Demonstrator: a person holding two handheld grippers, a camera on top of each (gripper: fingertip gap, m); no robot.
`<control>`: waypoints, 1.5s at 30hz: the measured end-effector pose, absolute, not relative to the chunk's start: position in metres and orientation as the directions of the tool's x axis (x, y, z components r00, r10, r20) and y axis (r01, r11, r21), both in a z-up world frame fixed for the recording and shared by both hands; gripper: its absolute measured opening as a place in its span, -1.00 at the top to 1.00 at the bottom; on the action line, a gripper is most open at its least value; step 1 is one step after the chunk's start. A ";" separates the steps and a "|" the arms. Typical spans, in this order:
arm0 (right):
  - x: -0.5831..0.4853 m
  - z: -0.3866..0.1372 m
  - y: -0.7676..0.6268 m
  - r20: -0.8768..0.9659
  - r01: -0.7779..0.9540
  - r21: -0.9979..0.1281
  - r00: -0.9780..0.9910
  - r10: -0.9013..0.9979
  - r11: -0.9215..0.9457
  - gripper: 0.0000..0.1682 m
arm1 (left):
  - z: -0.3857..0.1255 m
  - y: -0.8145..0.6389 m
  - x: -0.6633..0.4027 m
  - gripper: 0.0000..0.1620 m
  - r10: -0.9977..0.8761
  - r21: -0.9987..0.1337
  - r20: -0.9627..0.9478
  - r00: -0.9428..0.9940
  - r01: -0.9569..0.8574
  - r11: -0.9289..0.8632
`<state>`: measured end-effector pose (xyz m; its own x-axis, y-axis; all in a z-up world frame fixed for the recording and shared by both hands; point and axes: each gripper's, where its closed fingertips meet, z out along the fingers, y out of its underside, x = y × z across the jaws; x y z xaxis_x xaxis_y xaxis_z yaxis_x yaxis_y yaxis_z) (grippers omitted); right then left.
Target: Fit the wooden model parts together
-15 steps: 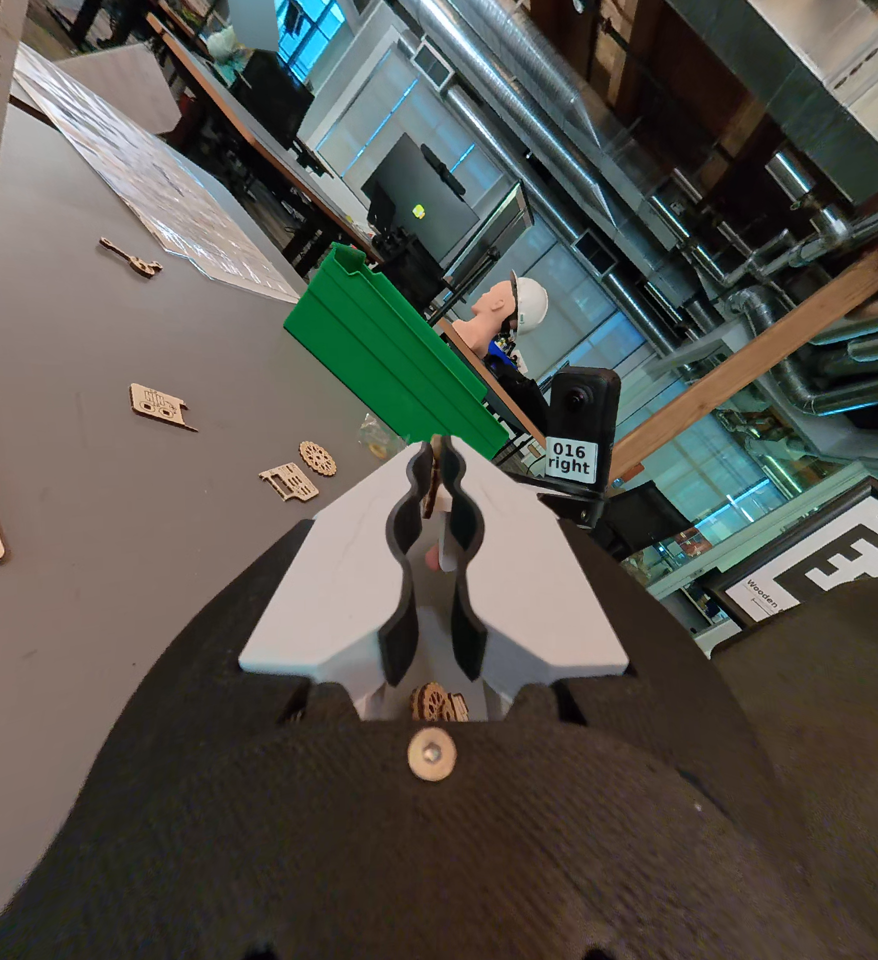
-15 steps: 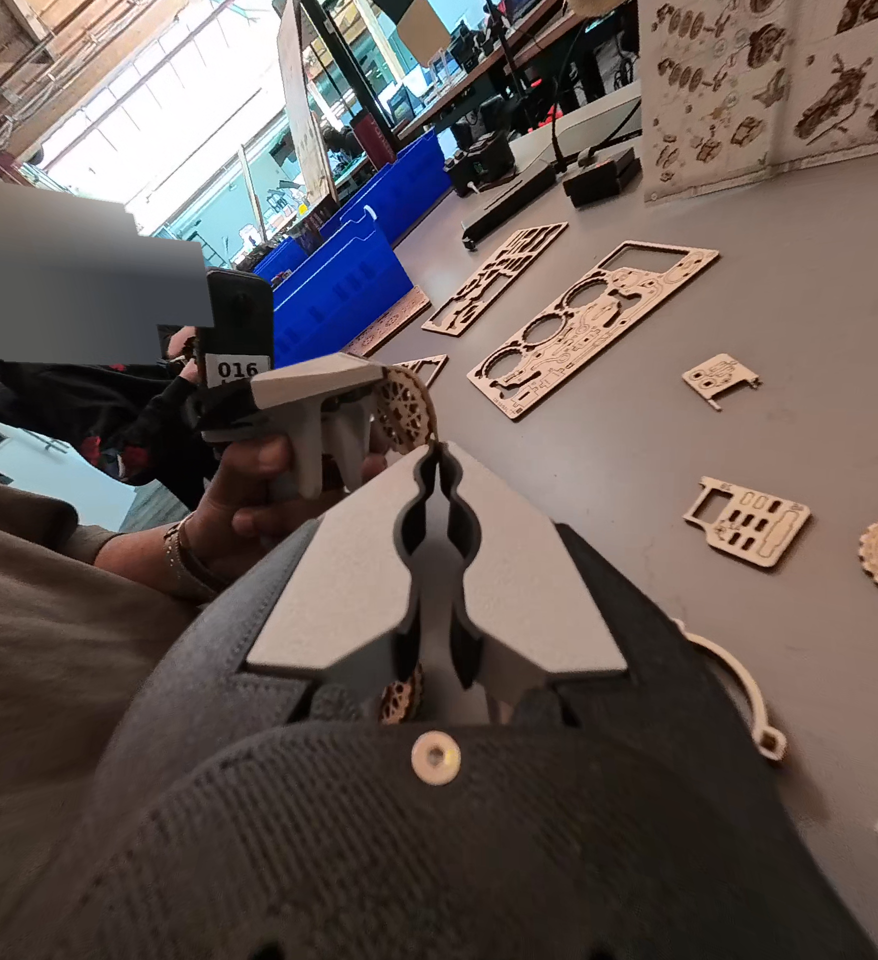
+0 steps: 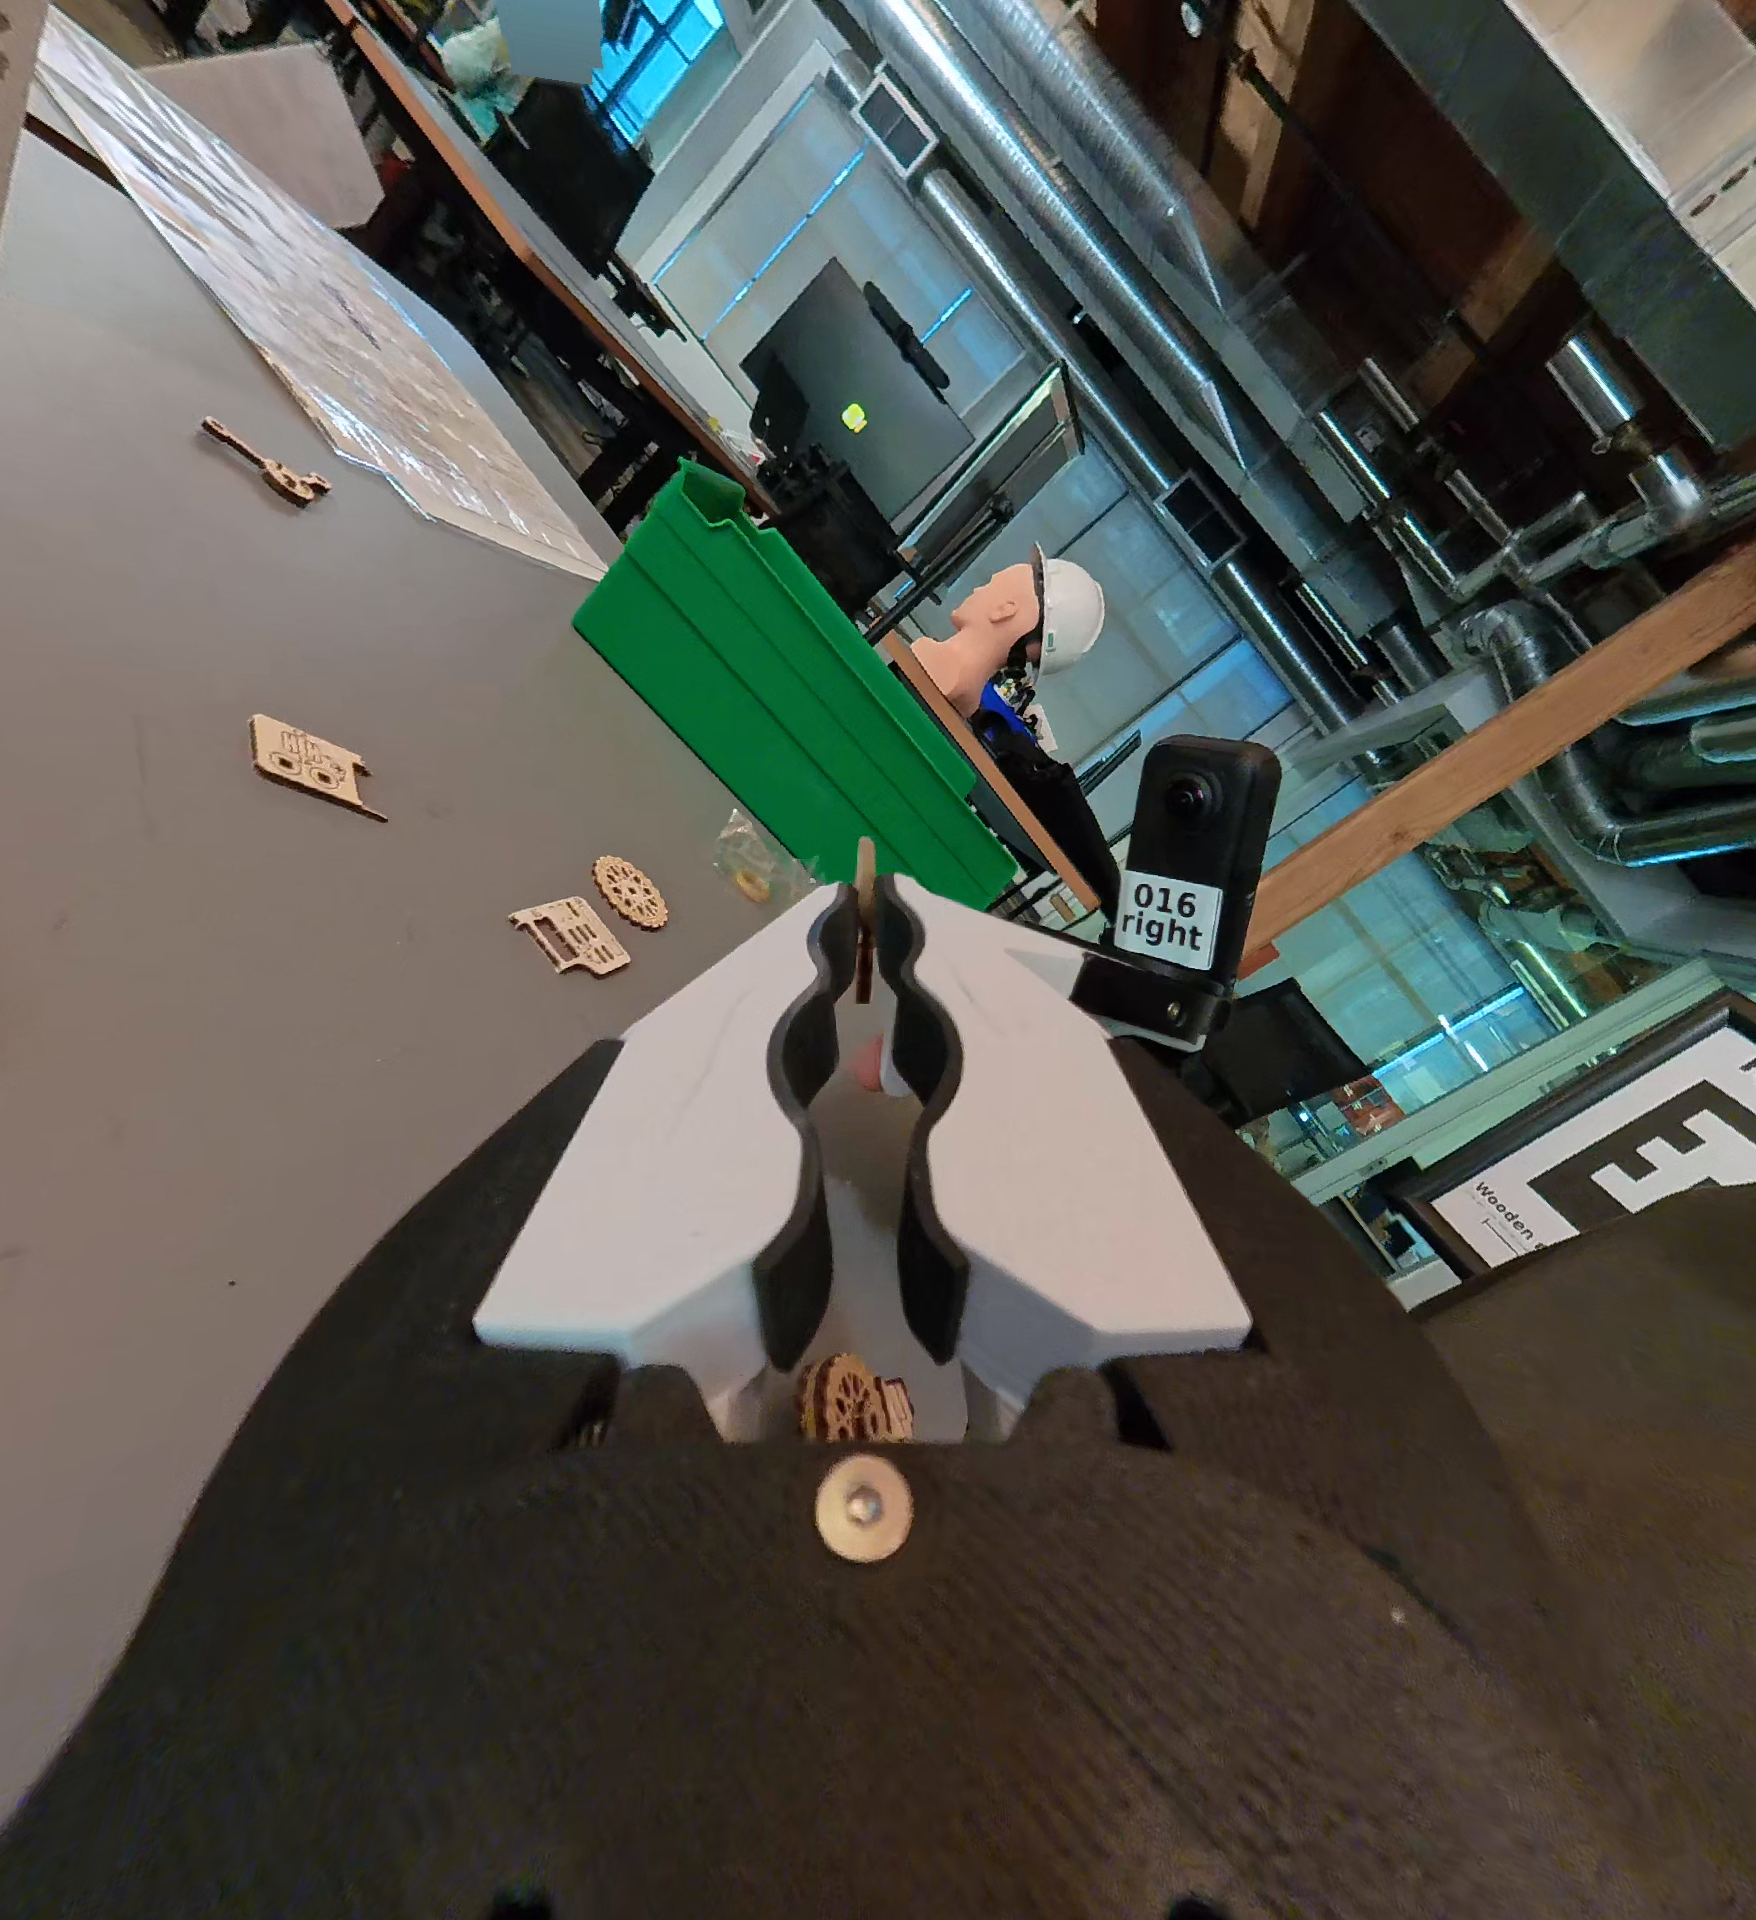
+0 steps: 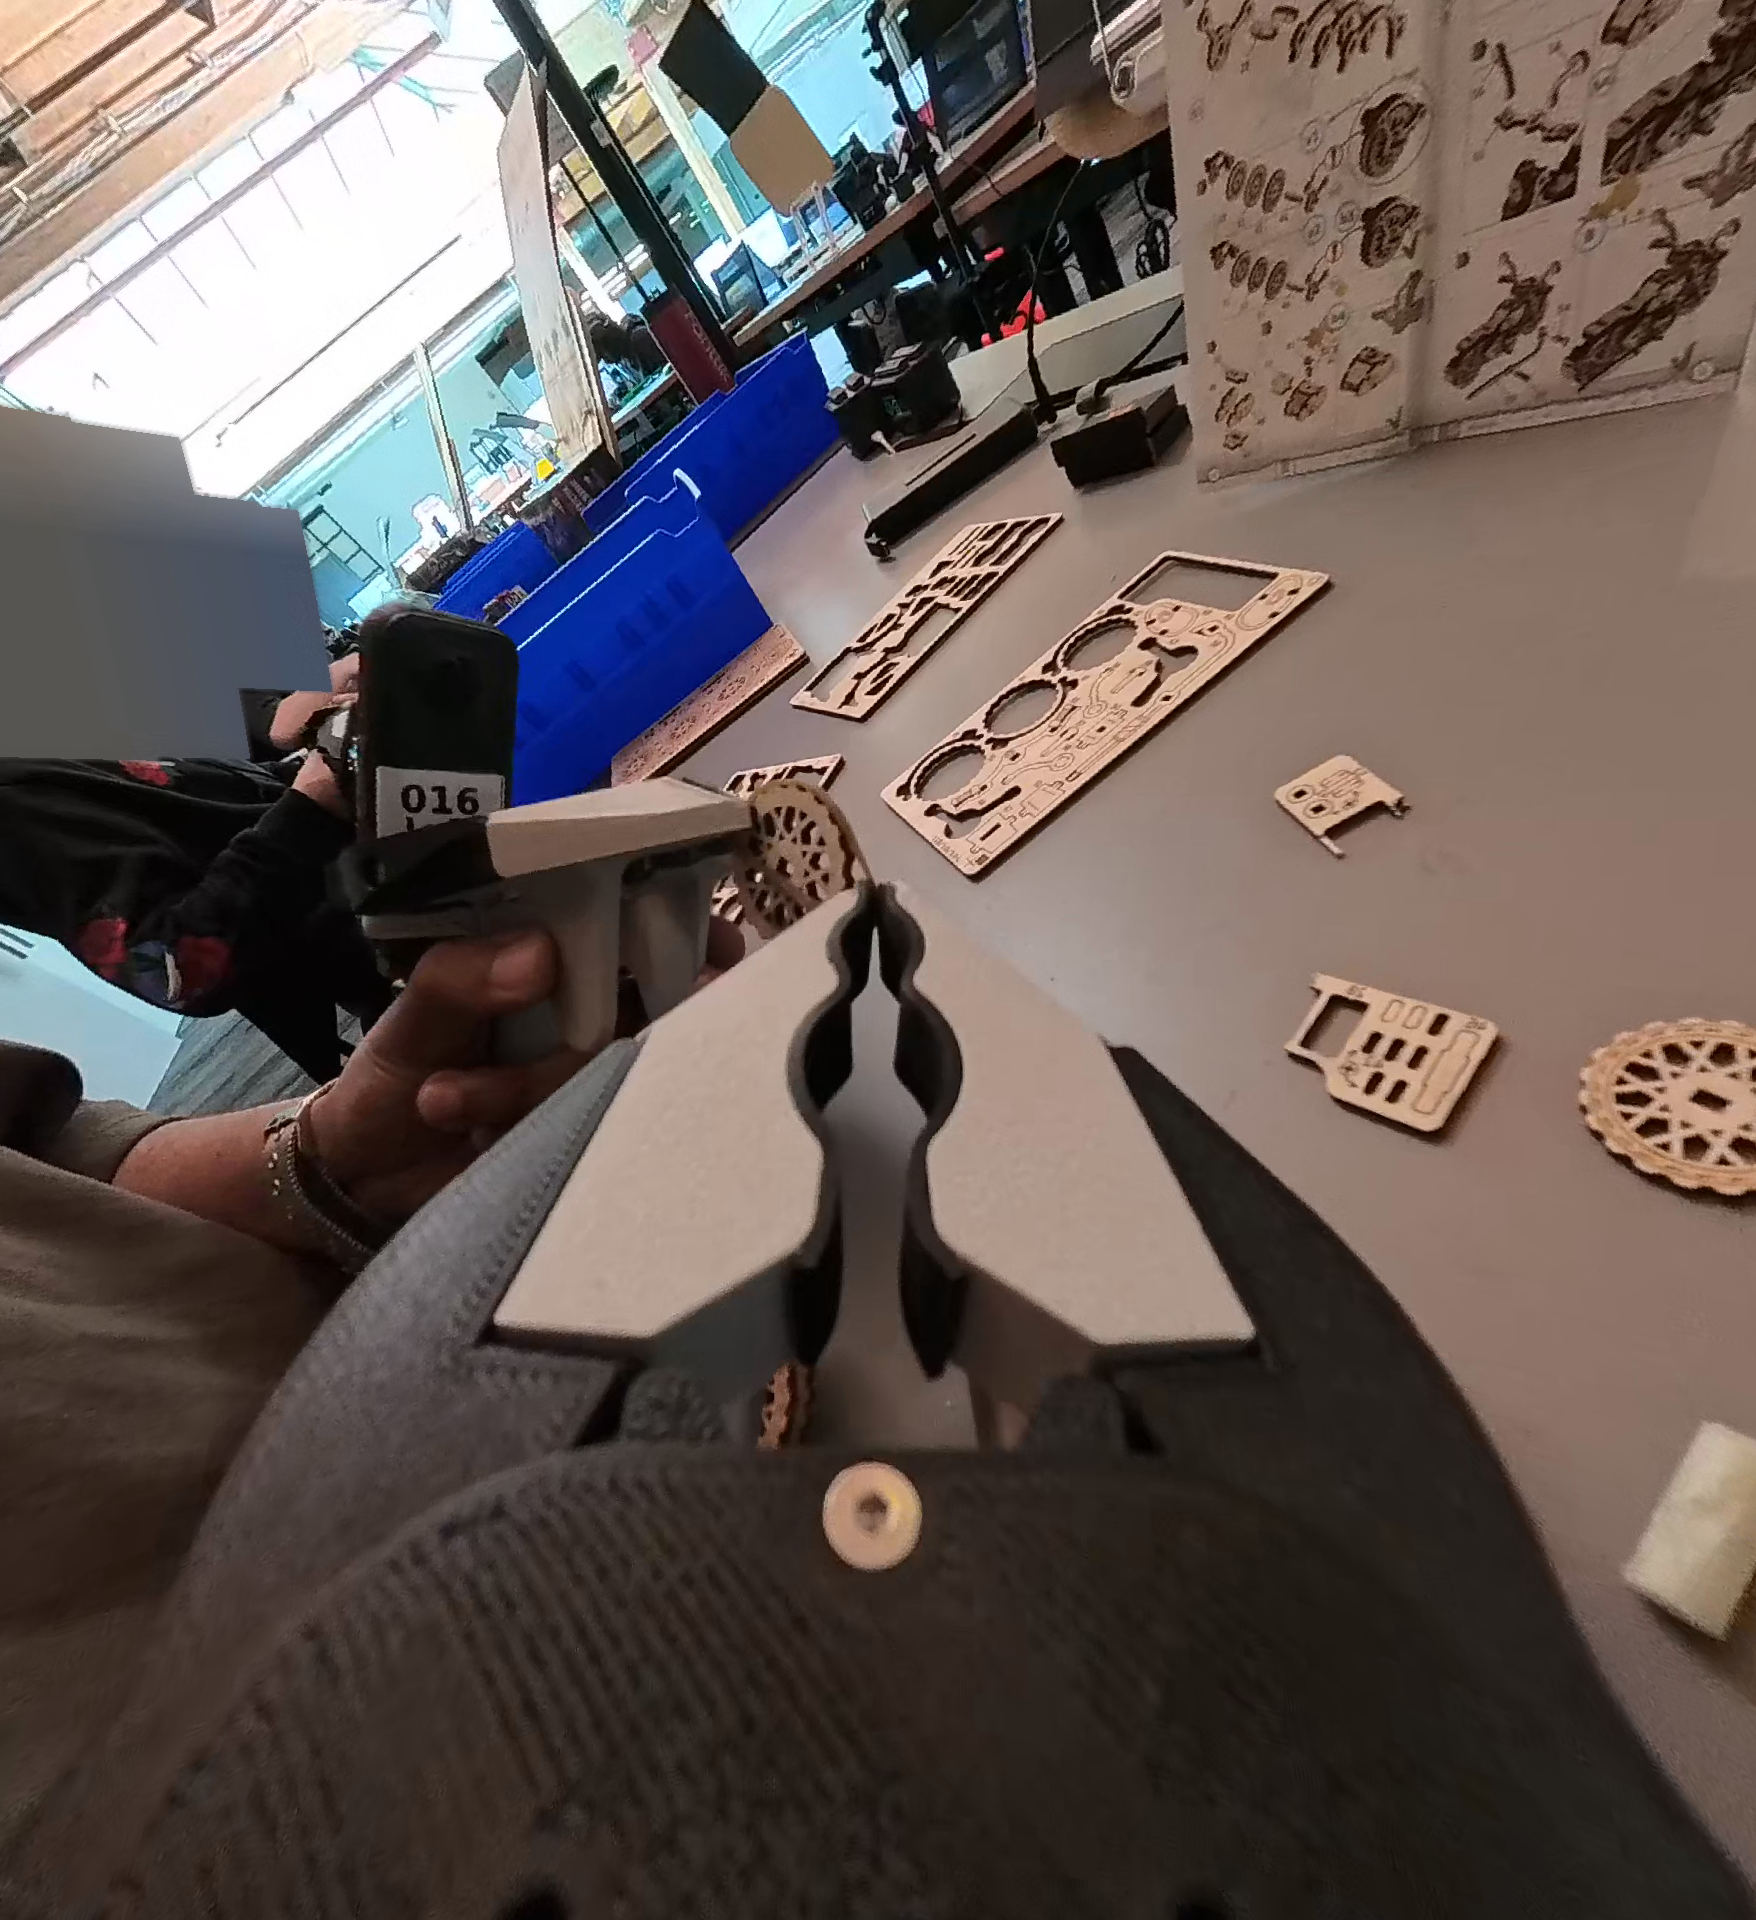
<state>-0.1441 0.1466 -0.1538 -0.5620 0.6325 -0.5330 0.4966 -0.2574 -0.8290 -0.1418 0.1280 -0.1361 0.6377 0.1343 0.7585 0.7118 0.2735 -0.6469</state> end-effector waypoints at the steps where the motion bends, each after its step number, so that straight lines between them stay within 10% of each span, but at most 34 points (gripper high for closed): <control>1: -0.144 -0.154 0.147 -0.534 0.498 -0.828 -0.561 0.633 -0.257 1.00 | -0.137 0.128 -0.142 1.00 0.138 -0.642 0.763 0.631 0.715 0.278; 45: -0.128 -0.158 0.126 -0.554 0.568 -0.805 -0.616 0.560 -0.171 0.93 | -0.140 0.110 -0.165 1.00 0.180 -0.604 0.794 0.581 0.716 0.351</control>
<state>-0.1284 0.1262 -0.1579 -0.6158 0.5601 -0.5541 0.5684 -0.1713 -0.8047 -0.1652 0.1103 -0.1398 0.5813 0.1799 0.7935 0.7156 0.3512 -0.6038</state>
